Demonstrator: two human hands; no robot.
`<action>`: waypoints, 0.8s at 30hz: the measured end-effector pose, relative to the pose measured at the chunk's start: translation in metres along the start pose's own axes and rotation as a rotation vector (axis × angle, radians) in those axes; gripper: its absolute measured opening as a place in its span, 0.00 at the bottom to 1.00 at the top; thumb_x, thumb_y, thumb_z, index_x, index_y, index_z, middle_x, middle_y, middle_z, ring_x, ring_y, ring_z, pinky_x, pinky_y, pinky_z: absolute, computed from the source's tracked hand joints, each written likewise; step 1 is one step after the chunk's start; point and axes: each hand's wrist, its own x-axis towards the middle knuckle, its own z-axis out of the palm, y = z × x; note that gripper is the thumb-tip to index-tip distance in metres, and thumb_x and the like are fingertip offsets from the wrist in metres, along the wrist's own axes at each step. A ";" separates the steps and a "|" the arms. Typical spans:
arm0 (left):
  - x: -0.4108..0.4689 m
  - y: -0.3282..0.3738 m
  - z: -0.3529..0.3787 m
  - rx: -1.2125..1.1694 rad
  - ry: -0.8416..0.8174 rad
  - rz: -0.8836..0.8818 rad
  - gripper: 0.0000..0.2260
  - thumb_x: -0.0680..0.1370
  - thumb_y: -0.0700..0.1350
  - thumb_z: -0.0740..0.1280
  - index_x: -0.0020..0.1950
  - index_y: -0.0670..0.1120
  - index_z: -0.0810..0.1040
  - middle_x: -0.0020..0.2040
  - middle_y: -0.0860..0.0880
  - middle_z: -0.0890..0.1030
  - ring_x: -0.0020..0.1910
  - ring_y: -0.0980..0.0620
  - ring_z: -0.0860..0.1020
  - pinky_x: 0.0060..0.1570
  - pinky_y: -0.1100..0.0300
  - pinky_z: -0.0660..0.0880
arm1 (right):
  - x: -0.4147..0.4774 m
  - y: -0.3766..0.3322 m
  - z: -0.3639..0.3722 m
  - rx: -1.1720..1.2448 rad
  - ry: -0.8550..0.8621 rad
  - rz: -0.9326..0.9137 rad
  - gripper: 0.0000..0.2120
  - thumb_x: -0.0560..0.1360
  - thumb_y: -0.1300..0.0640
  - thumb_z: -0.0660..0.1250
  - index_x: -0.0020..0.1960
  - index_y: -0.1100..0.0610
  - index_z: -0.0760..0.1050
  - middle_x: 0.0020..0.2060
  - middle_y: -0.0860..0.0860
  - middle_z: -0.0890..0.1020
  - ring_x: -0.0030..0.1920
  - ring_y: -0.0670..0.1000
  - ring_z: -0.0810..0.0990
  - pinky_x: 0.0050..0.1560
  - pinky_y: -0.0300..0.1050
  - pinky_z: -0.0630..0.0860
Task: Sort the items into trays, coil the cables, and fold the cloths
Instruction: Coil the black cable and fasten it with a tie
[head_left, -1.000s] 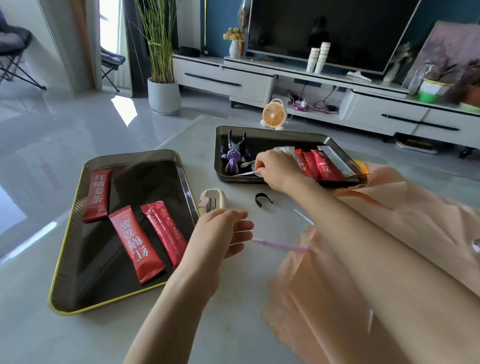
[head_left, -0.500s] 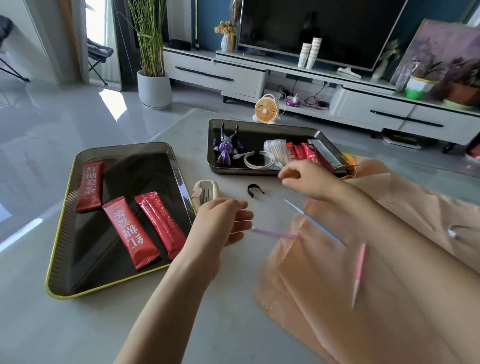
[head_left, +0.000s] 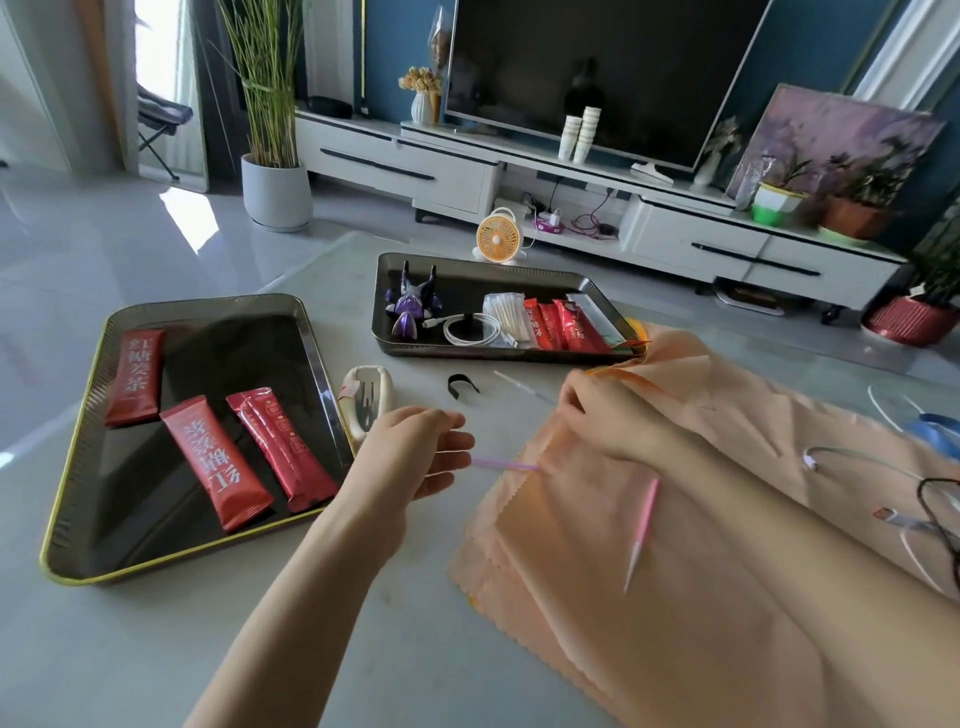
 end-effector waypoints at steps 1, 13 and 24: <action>0.000 0.000 0.000 -0.005 0.007 0.000 0.04 0.78 0.40 0.63 0.45 0.44 0.77 0.38 0.48 0.82 0.37 0.52 0.80 0.38 0.61 0.75 | 0.008 -0.005 -0.003 0.076 0.045 -0.004 0.06 0.78 0.60 0.58 0.44 0.59 0.71 0.43 0.54 0.79 0.42 0.54 0.77 0.44 0.50 0.76; 0.007 -0.005 0.002 0.013 -0.025 0.015 0.06 0.78 0.41 0.62 0.45 0.45 0.78 0.37 0.50 0.82 0.36 0.54 0.79 0.39 0.62 0.74 | 0.115 -0.076 0.020 -0.152 0.301 -0.230 0.09 0.76 0.66 0.60 0.53 0.59 0.75 0.52 0.57 0.77 0.57 0.58 0.72 0.55 0.48 0.65; 0.013 -0.004 0.000 -0.010 0.077 0.047 0.08 0.78 0.39 0.61 0.42 0.45 0.77 0.37 0.49 0.81 0.36 0.54 0.78 0.39 0.62 0.73 | 0.086 -0.082 0.020 0.200 0.098 -0.226 0.20 0.77 0.68 0.54 0.66 0.56 0.73 0.62 0.55 0.74 0.63 0.55 0.70 0.62 0.45 0.67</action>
